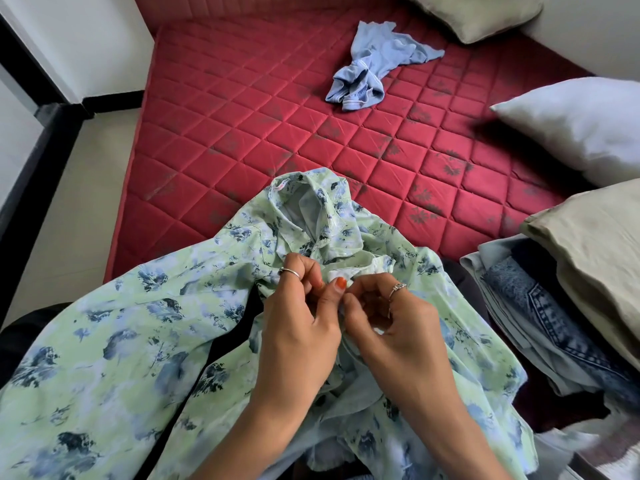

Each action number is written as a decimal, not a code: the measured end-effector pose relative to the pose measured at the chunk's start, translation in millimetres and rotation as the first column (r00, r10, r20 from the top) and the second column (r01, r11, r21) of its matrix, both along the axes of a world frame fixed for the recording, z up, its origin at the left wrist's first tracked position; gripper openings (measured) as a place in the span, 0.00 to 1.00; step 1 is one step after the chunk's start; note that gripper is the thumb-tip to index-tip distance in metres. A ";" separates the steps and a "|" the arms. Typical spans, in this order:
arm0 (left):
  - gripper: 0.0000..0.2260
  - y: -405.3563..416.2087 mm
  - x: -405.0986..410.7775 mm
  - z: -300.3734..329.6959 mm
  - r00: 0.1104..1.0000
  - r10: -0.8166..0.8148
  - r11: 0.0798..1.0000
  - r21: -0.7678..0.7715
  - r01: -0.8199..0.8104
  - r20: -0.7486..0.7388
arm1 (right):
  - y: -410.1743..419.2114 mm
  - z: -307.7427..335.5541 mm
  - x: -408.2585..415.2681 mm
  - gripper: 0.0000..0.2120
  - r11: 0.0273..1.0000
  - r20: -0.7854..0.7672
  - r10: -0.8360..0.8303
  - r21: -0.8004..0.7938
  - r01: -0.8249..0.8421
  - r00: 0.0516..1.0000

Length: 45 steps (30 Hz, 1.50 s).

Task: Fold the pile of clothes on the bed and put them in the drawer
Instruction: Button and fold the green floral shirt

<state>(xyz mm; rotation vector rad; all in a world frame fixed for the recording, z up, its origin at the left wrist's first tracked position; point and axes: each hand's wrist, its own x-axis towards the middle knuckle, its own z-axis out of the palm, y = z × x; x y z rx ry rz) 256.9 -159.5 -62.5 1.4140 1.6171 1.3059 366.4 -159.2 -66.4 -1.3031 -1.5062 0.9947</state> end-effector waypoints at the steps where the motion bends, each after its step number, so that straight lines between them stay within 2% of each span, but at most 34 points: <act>1: 0.15 -0.3 0.1 0.1 0.999 0.001 1.000 0.025 0.000 -0.041 | 0.5 0.2 1.2 0.04 0.998 -0.072 -0.001 -0.068 -0.004 0.997; 3: 0.14 -0.5 -0.3 0.4 0.997 -0.006 0.999 0.051 0.010 -0.082 | 0.7 -1.3 3.8 0.04 0.989 -0.140 -0.015 -0.146 -0.006 0.990; 4: 0.14 -0.4 -0.8 0.6 0.996 -0.015 0.999 0.051 0.019 -0.087 | 0.5 -2.0 4.1 0.05 0.990 -0.119 -0.018 -0.140 0.001 0.993; 9: 0.12 1.8 -3.3 0.6 0.999 -0.019 1.000 -0.003 0.019 -0.050 | -0.8 -7.7 0.1 0.05 0.999 0.172 -0.041 0.007 0.041 0.984; 12: 0.12 3.1 -3.9 1.9 0.999 -0.013 0.999 -0.032 0.011 -0.052 | -1.6 -13.5 -4.0 0.03 0.999 0.251 -0.038 0.028 0.032 0.967; 19: 0.13 0.6 -4.1 3.4 0.996 -0.039 0.998 -0.051 0.035 -0.081 | -1.3 -6.8 -3.8 0.06 0.999 0.190 -0.051 0.005 0.051 0.980; 22: 0.10 0.3 -2.3 -0.2 0.999 -0.032 0.996 -0.085 0.031 -0.013 | 0.9 -1.1 -0.8 0.08 0.999 0.136 -0.036 -0.011 0.038 0.990; 26: 0.08 2.2 -2.5 -6.1 0.988 -0.018 0.981 -0.190 0.048 0.153 | 3.2 0.3 2.3 0.05 0.997 0.112 -0.073 0.001 0.074 0.991; 29: 0.06 -0.1 -5.7 -7.0 0.994 -0.034 0.973 -0.224 0.058 0.106 | 4.0 0.6 3.6 0.05 0.997 0.126 -0.075 0.030 0.072 0.989; 35: 0.11 -2.0 -11.1 -3.7 0.994 -0.112 0.975 -0.190 0.112 0.008 | 2.9 -1.6 0.9 0.06 0.987 0.185 -0.095 0.146 0.068 0.978; 45: 0.13 0.6 -10.7 -7.0 0.991 -0.089 0.988 -0.118 0.101 0.101 | -4.4 -9.7 -8.2 0.06 0.960 0.063 -0.143 0.254 0.123 0.988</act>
